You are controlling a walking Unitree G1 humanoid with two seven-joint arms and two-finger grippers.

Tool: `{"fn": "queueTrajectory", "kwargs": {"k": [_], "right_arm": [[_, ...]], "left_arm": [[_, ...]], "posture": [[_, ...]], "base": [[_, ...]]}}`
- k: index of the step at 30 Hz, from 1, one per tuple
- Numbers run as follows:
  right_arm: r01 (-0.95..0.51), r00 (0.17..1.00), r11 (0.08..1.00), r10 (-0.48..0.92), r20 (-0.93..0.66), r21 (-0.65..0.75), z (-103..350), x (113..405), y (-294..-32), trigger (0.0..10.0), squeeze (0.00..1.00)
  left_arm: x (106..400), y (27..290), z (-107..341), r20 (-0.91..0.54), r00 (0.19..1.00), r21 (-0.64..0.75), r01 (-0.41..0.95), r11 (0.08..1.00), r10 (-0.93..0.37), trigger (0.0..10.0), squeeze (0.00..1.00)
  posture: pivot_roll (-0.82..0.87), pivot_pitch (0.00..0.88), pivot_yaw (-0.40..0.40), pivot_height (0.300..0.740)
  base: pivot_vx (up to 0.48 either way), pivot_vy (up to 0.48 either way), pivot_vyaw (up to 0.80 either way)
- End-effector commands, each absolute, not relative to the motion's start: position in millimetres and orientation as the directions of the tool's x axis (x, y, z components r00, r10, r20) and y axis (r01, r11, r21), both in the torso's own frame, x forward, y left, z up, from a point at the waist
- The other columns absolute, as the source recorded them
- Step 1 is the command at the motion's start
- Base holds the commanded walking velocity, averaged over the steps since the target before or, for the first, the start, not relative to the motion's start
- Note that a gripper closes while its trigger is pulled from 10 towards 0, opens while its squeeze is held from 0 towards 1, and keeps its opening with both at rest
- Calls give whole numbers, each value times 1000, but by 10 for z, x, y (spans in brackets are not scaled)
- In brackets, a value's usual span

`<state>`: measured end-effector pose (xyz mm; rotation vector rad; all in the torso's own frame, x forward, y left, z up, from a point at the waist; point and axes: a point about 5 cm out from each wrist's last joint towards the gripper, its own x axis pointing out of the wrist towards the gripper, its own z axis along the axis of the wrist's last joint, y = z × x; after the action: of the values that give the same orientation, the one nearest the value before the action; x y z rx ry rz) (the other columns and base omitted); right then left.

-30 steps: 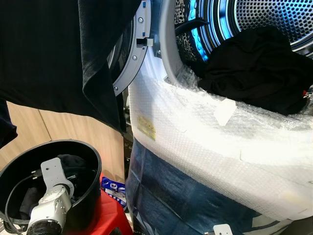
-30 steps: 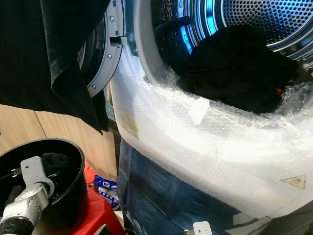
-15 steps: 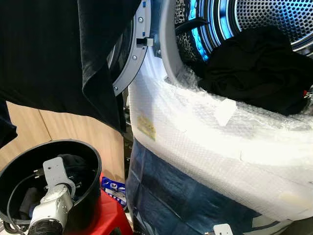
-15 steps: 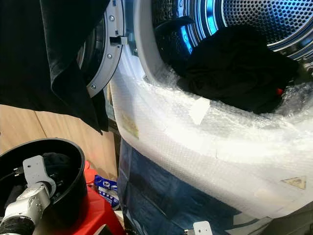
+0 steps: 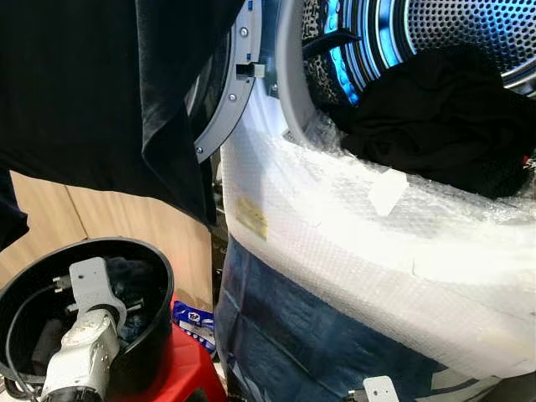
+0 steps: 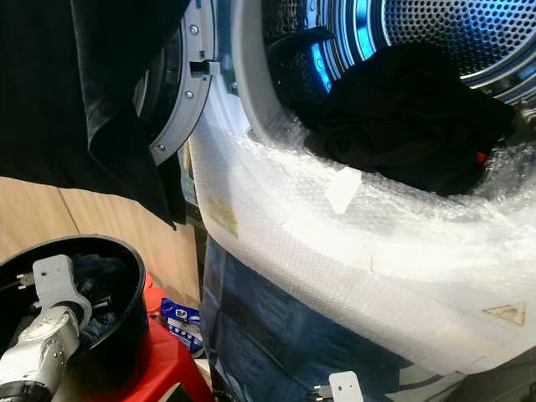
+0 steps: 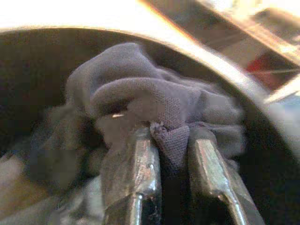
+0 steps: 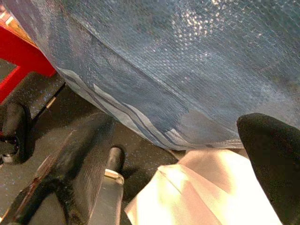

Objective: Clothes washing

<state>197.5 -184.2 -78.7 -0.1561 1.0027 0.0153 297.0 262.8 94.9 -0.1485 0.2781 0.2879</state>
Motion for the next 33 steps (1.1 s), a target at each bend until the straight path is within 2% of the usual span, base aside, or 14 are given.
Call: {"fn": "queueTrajectory", "kwargs": {"k": [1,4,5,7,11,13,16,20,21,23,24,26,27,33], "right_arm": [[-74,547,990,-64,-835,-124,-774,1998,-1846,10000,0],[-68,547,990,-64,-835,-120,-776,1997,-1836,10000,0],[-68,547,990,-64,-835,-120,-776,1997,-1836,10000,0],[-61,546,991,-66,-835,-118,-779,1991,-1838,10000,0],[-52,544,992,-70,-836,-117,-782,1982,-1856,10000,0],[-53,544,992,-70,-836,-117,-783,1980,-1856,10000,0],[-51,545,992,-69,-836,-115,-783,1980,-1848,10000,0],[-75,550,991,-55,-833,-115,-783,1989,-1810,10000,0],[-71,552,991,-53,-832,-111,-784,1988,-1799,10000,0],[-64,552,992,-54,-832,-107,-786,1986,-1791,10000,0],[-62,553,993,-53,-831,-104,-786,1986,-1784,10000,0],[-59,555,993,-52,-830,-101,-786,1987,-1779,10000,0],[-53,557,994,-52,-829,-98,-786,1988,-1775,10000,0],[-44,562,994,-60,-825,-102,-782,1987,-1807,10000,0]], "left_arm": [[2973,2469,1146,-238,966,-113,-134,984,104,0,0],[2899,2359,1249,-240,970,-93,15,996,-37,0,0],[2899,2359,1249,-240,970,-93,15,996,-37,0,0],[2816,2291,1382,-250,955,-63,148,987,-159,0,0],[2705,2072,1649,-296,874,78,425,902,-386,0,0],[2705,2017,1707,-293,857,91,466,880,-424,0,0],[2739,1754,1923,-274,778,117,610,783,-565,0,0],[2686,1248,1942,-306,543,122,837,534,-782,0,0],[2644,1082,1914,-321,455,116,889,443,-830,0,0],[2616,984,1891,-329,397,119,917,380,-857,0,0],[2573,886,1887,-324,328,132,944,301,-887,0,0],[2525,767,1896,-295,258,107,966,237,-920,0,0],[2482,649,1890,-277,189,72,982,176,-942,0,0],[2453,495,1737,-307,126,41,992,119,-943,0,0]], "posture": [[64,0,-87,740],[74,0,-84,740],[74,0,-84,740],[80,0,-82,740],[93,0,-82,740],[93,0,-81,740],[90,0,-73,740],[82,0,-61,740],[74,0,-55,740],[68,0,-48,740],[62,0,-42,740],[56,0,-38,740],[46,0,-32,740],[26,0,-25,740]], "base": [[0,0,0],[0,0,0],[0,0,0],[0,0,0],[0,0,0],[0,0,0],[0,0,0],[0,0,0],[0,0,0],[0,0,0],[0,0,0],[0,0,0],[0,0,0],[0,0,0]]}}
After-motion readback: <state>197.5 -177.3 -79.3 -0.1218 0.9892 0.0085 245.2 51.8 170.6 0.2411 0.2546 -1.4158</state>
